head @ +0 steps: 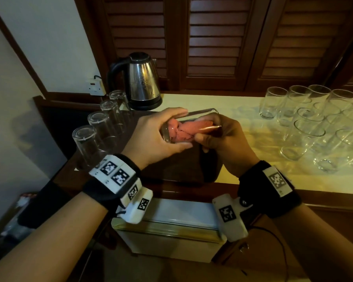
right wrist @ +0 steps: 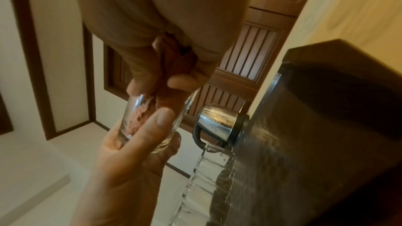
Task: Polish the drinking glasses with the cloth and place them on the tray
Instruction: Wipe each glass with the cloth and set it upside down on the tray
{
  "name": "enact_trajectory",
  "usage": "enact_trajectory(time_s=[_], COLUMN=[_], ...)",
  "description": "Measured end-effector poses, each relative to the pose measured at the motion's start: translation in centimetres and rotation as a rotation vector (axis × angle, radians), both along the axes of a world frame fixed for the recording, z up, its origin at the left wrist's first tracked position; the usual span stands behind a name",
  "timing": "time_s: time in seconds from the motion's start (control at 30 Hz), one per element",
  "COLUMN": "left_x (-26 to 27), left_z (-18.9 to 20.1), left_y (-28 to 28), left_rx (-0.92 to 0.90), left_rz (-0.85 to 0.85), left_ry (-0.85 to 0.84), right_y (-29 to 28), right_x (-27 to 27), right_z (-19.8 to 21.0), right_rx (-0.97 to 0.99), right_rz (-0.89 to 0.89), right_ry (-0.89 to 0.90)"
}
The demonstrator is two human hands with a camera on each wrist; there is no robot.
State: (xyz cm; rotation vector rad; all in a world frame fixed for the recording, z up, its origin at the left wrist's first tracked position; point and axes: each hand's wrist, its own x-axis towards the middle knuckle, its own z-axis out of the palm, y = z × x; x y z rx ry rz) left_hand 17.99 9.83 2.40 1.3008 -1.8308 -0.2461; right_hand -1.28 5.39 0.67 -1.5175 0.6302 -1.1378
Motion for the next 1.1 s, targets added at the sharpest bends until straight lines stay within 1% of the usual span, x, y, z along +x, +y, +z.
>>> enact_trajectory(time_s=[0.03,0.07,0.1,0.17,0.2,0.23,0.27,0.3,0.33,0.37,0.43,0.47,0.5,0.53,0.57,0.6,0.63,0.67,0.7,0.73,0.77,0.8,0.83,0.87,0.93,0.97,1.0,1.03,1.07,1.1], left_x=[-0.1,-0.1,-0.2,-0.9,-1.0,-0.9,-0.7,-0.5,-0.2,0.2,0.6,0.6,0.5,0.4,0.2,0.0,-0.2,-0.4,-0.4,-0.3,-0.1,0.1,0.3,0.6,1.1,1.1,0.9,0.7,0.4,-0.1], left_z=[-0.3,-0.5,-0.5,-0.1,0.1,0.2,0.3,0.4,0.5,0.6,0.6,0.5,0.4,0.4,0.4,0.5,0.7,0.8,0.7,0.6,0.4,0.2,0.1,0.0,-0.3,-0.4,-0.4,-0.4,-0.3,0.0], left_y=[0.0,0.0,0.0,0.4,0.6,0.6,0.6,0.5,0.5,0.4,0.3,0.4,0.5,0.4,0.3,0.2,0.2,0.2,0.1,0.0,0.0,0.0,0.0,0.0,0.0,0.0,0.0,0.0,-0.1,0.0], left_rx=[-0.016,0.026,0.134,0.448,0.535,0.55,0.528,0.47,0.389,0.288,0.106,0.053,0.033,0.042,0.097,0.199,0.33,0.452,0.52,0.532,0.509,0.46,0.387,0.282,0.042,-0.022,-0.024,0.028,0.144,0.317], left_rz=[0.003,0.001,-0.01,-0.104,-0.14,-0.155,-0.162,-0.163,-0.151,-0.123,-0.048,-0.024,-0.012,-0.005,-0.003,-0.011,-0.046,-0.083,-0.101,-0.108,-0.116,-0.128,-0.124,-0.101,-0.036,-0.034,-0.034,-0.032,-0.037,-0.069], left_ry=[-0.022,0.018,0.133,0.523,0.647,0.692,0.698,0.666,0.594,0.479,0.196,0.117,0.087,0.088,0.141,0.255,0.411,0.548,0.613,0.624,0.605,0.568,0.489,0.351,-0.033,-0.134,-0.138,-0.073,0.071,0.29], right_y=[0.1,0.3,0.4,0.4,0.4,0.3,0.3,0.2,0.2,0.2,0.4,0.5,0.5,0.5,0.4,0.3,0.1,0.0,-0.1,-0.1,-0.1,-0.1,0.1,0.4,0.9,1.1,1.1,1.1,1.0,0.9], right_x=[0.1,0.2,0.2,0.1,0.1,0.0,0.0,0.1,0.1,0.2,0.3,0.3,0.2,0.1,0.1,0.1,0.0,-0.1,-0.1,-0.1,-0.1,-0.1,-0.1,0.0,0.1,0.0,0.0,-0.1,-0.2,-0.3], right_z=[-0.3,-0.5,-0.7,-0.6,-0.4,-0.2,0.0,0.2,0.3,0.4,0.4,0.4,0.3,0.2,0.1,0.1,0.1,0.2,0.2,0.0,-0.2,-0.4,-0.6,-0.7,-0.8,-0.9,-0.9,-0.9,-0.9,-0.7], right_rx=[0.021,0.026,0.014,-0.058,-0.105,-0.147,-0.175,-0.19,-0.189,-0.169,-0.112,-0.082,-0.053,-0.029,-0.015,-0.029,-0.082,-0.167,-0.268,-0.356,-0.4,-0.39,-0.332,-0.247,-0.072,-0.019,0.012,0.021,0.011,-0.045], right_rz=[-0.013,-0.025,-0.037,-0.055,-0.059,-0.053,-0.045,-0.038,-0.026,-0.012,0.012,0.014,0.009,-0.003,-0.017,-0.029,-0.044,-0.067,-0.089,-0.102,-0.11,-0.107,-0.087,-0.055,0.001,0.0,-0.013,-0.028,-0.037,-0.049], right_ry=[-0.013,-0.029,-0.047,-0.039,-0.008,0.024,0.052,0.07,0.073,0.065,0.04,0.027,0.01,-0.009,-0.03,-0.046,-0.037,0.009,0.093,0.179,0.233,0.252,0.239,0.193,0.072,0.034,0.007,-0.017,-0.044,-0.053])
